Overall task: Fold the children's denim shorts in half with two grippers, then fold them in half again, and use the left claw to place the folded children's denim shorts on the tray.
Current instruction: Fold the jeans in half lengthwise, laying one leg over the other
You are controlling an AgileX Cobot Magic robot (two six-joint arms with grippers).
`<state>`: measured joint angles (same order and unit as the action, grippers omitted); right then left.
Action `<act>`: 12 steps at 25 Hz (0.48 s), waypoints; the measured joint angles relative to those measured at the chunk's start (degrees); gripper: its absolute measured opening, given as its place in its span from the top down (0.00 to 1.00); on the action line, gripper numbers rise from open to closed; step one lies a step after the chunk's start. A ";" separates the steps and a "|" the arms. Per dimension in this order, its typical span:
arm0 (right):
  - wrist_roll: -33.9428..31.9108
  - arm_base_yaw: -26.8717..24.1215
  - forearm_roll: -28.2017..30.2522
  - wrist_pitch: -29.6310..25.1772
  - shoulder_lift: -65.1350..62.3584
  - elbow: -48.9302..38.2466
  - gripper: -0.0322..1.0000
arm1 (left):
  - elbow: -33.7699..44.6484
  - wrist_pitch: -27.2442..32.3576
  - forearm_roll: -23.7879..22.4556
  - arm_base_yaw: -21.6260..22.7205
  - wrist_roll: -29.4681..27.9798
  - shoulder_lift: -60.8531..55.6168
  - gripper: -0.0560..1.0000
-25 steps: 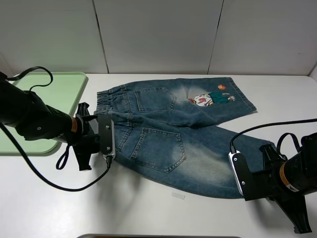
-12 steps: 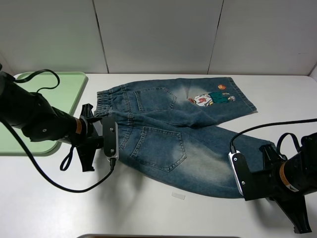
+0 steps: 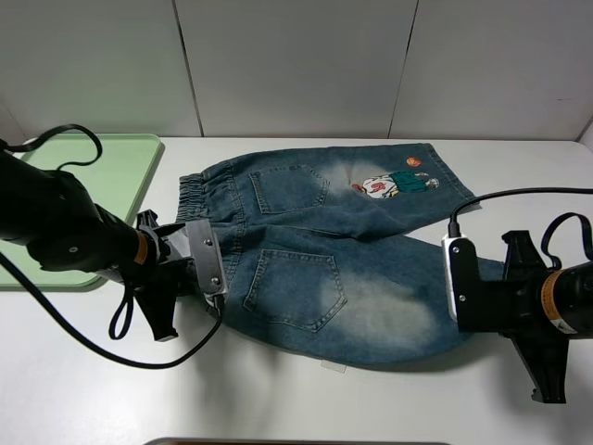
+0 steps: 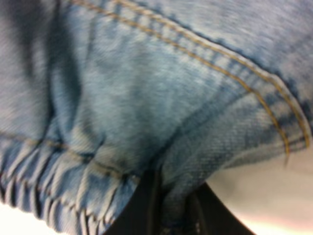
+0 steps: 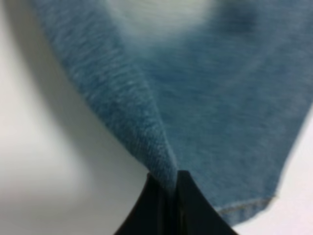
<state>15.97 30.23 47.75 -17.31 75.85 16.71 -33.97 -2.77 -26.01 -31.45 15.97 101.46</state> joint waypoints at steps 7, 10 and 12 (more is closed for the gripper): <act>-7.46 0.00 0.92 -0.11 -10.19 0.00 0.99 | 0.19 4.68 0.00 0.00 -6.52 -13.07 0.87; -14.13 0.00 0.92 -0.18 -13.64 1.61 0.99 | 0.19 5.17 0.00 0.00 -9.46 -18.72 0.87; -19.66 0.00 0.92 -0.18 -14.30 3.57 0.99 | 0.19 5.30 0.05 0.00 -11.19 -20.94 0.87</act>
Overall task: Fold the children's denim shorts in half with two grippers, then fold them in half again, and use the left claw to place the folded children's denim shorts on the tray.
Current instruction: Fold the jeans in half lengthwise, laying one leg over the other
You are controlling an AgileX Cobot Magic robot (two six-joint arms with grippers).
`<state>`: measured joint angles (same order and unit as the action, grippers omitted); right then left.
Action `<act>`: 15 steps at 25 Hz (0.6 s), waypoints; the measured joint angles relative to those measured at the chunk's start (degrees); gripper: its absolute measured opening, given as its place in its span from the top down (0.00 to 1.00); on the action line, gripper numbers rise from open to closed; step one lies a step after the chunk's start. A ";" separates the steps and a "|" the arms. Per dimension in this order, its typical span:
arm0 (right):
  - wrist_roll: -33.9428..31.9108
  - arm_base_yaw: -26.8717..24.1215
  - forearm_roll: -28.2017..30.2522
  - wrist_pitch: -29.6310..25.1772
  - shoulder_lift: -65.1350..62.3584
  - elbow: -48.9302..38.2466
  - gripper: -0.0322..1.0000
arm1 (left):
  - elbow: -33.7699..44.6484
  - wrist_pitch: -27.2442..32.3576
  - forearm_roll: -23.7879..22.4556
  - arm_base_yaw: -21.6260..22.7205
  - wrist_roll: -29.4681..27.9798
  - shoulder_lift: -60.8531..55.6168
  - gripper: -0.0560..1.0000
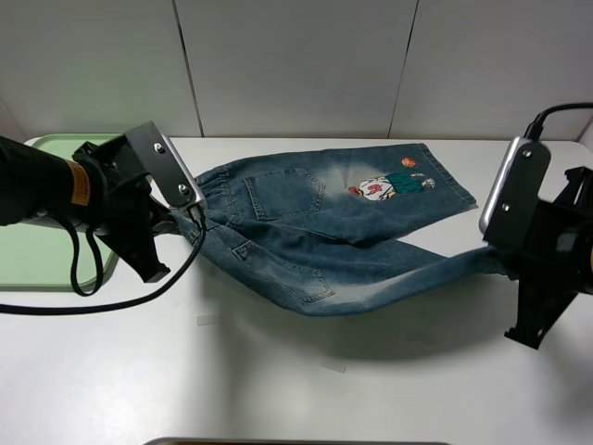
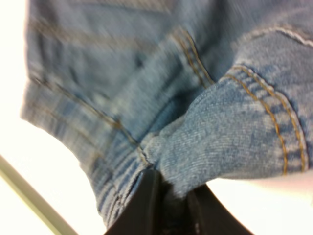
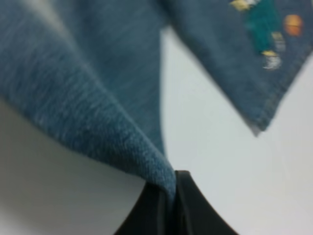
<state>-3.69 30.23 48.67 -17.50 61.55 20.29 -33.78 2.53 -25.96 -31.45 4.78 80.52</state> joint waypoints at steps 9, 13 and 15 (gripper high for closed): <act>-14.72 0.00 0.26 0.00 7.98 11.36 0.99 | 0.11 -1.51 0.00 3.61 -2.35 -1.18 0.87; -15.47 0.00 1.80 -0.26 15.59 16.55 0.99 | 0.11 -1.41 0.00 9.24 -4.78 -1.18 0.87; -15.53 0.00 2.16 -1.09 19.81 19.50 0.99 | 0.11 -1.41 0.00 12.34 -5.63 -1.18 0.87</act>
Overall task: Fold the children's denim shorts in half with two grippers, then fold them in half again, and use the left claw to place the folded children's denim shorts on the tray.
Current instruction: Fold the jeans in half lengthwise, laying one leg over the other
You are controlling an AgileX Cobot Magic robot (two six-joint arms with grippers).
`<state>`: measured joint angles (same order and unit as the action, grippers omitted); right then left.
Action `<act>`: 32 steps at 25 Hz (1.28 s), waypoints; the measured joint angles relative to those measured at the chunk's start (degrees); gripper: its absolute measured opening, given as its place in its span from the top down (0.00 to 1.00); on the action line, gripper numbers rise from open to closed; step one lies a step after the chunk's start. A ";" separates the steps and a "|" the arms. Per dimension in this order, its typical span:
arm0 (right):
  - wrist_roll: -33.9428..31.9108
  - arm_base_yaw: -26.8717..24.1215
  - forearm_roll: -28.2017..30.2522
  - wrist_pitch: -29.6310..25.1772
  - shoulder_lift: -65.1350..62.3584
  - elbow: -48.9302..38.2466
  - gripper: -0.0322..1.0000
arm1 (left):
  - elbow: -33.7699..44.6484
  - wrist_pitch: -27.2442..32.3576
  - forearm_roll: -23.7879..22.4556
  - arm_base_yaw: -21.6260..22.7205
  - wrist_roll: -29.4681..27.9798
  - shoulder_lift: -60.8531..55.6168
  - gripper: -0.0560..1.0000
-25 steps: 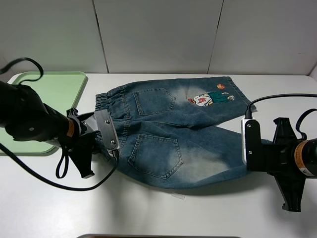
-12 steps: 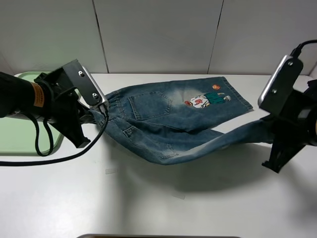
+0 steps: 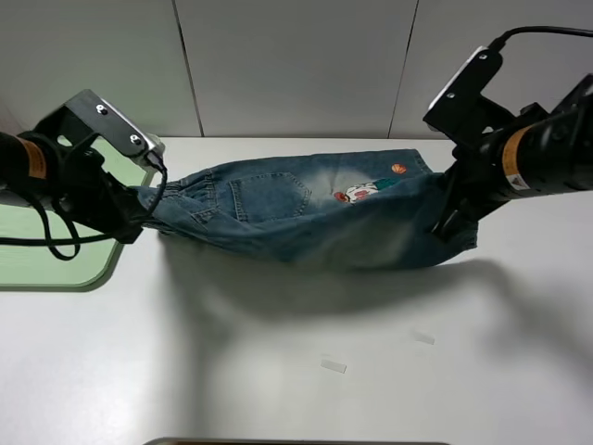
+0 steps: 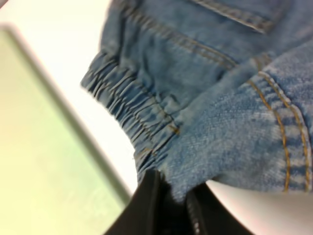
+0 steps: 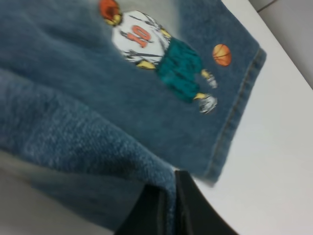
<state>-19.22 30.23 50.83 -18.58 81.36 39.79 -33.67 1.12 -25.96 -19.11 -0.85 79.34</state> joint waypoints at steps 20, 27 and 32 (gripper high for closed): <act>-10.36 -12.66 2.45 14.47 11.04 14.53 0.99 | 0.07 -21.45 -0.10 12.62 3.86 10.01 0.87; -10.49 -16.14 2.51 20.93 13.72 14.53 0.99 | 0.07 -26.89 -0.06 12.98 9.20 13.34 0.87; -10.54 -16.31 2.51 22.91 17.18 14.55 0.99 | 0.07 -29.99 4.71 14.13 11.05 14.74 0.87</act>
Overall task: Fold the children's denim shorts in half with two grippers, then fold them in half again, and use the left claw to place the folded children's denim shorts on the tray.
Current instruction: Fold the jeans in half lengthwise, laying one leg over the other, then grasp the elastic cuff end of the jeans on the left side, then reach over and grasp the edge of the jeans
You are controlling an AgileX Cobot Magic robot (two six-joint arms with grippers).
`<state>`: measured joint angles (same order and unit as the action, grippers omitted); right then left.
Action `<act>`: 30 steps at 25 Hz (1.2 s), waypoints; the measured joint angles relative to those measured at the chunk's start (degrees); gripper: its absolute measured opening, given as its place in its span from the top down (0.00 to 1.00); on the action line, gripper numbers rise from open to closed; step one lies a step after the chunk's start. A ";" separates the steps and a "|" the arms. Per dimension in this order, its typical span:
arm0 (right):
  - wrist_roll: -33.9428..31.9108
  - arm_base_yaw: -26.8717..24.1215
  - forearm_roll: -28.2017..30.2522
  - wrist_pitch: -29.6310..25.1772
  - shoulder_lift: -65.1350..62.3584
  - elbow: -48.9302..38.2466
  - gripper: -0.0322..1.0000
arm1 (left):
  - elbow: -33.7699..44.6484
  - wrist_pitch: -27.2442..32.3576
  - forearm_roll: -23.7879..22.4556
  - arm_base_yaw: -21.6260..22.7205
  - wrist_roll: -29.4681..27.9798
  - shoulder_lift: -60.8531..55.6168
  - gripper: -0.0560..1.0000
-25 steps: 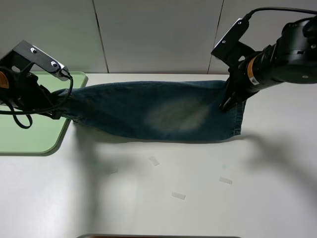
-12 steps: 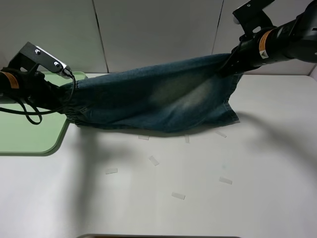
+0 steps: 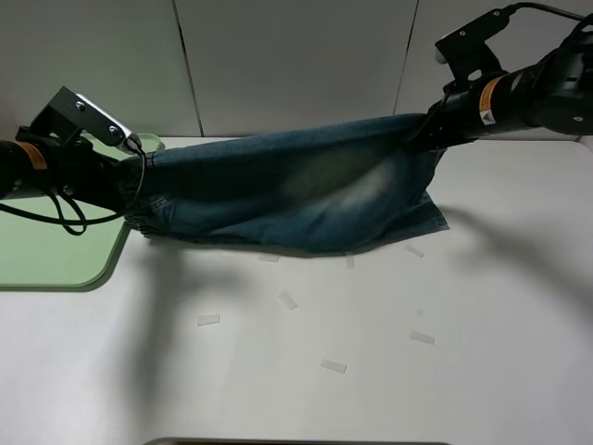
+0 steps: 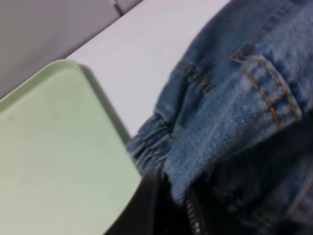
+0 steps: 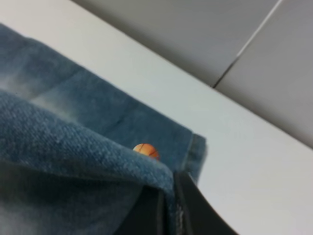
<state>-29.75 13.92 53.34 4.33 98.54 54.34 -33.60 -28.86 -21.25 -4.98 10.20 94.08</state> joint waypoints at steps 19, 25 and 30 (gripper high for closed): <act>-0.32 -5.25 -9.94 2.94 6.69 12.26 0.31 | -0.05 -19.55 11.77 3.81 3.62 6.74 0.23; -0.21 -5.47 -10.51 3.49 6.62 13.42 0.30 | -0.05 -25.62 13.21 3.81 0.71 6.42 0.23; -0.21 -5.47 -10.73 4.32 4.99 13.42 0.30 | 0.00 -26.89 13.14 3.81 -7.37 -0.14 0.23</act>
<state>-29.96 8.46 42.61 8.65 103.53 67.76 -33.60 -55.75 -8.10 -1.17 2.83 93.94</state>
